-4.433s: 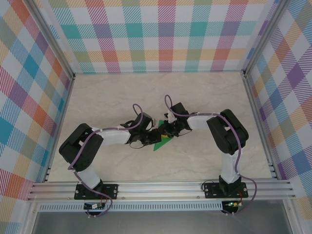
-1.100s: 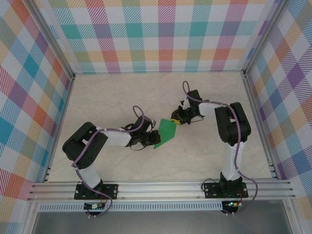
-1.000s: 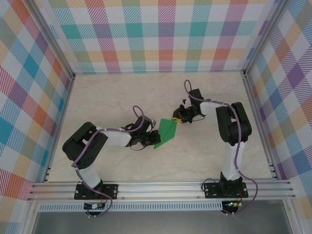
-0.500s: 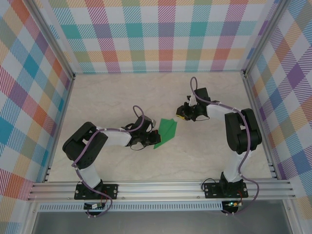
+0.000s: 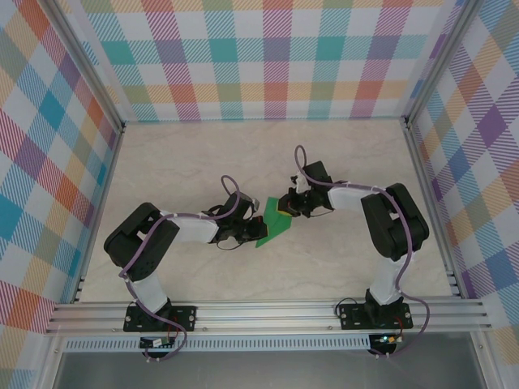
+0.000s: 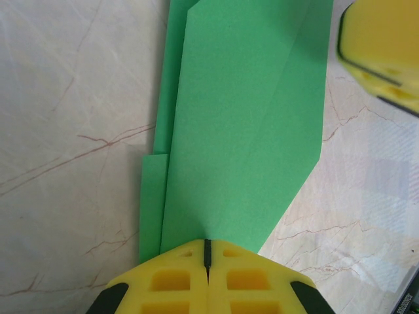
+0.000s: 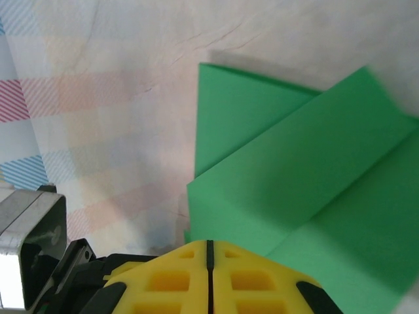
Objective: Fold a paper plane with a square sheet of paper (pick it up from the middle)
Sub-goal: Fourth fold the wing at the center of the table.
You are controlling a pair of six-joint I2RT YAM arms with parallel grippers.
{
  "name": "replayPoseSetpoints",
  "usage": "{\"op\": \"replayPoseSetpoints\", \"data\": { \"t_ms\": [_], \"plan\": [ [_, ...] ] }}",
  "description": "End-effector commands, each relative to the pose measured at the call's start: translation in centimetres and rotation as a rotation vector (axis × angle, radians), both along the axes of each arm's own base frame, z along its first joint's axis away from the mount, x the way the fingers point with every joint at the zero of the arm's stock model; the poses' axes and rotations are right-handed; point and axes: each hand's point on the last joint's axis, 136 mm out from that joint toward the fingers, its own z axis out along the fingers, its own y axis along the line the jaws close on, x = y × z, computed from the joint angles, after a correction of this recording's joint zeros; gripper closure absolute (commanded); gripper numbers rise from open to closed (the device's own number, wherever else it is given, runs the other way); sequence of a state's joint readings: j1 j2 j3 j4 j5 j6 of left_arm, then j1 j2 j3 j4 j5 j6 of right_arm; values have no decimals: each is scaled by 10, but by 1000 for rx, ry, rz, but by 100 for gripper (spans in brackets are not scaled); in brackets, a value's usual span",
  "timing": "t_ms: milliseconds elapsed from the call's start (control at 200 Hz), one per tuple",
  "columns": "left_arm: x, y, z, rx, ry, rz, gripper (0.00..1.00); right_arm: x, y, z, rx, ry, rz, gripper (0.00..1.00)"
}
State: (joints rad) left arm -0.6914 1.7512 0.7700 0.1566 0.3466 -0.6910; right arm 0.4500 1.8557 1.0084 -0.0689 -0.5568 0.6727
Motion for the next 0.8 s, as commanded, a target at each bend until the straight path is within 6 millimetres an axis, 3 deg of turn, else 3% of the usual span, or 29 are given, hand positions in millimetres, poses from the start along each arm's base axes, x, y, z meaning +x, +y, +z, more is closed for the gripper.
{"op": "replayPoseSetpoints", "data": {
  "t_ms": [0, 355, 630, 800],
  "plan": [
    [-38, 48, -56, 231, 176, 31, 100, -1, 8, -2, 5, -12, 6, 93],
    [-38, 47, -58, 232, 179, 29, 100, -2, 11, -18, -31, 8, 12, 91],
    [-42, 51, -62, 246, 191, 28, 100, 2, -2, -52, -140, 21, 1, 91],
    [-45, 55, -66, 257, 195, 30, 100, 14, -17, -51, -149, 18, -44, 91]
  ]
}}
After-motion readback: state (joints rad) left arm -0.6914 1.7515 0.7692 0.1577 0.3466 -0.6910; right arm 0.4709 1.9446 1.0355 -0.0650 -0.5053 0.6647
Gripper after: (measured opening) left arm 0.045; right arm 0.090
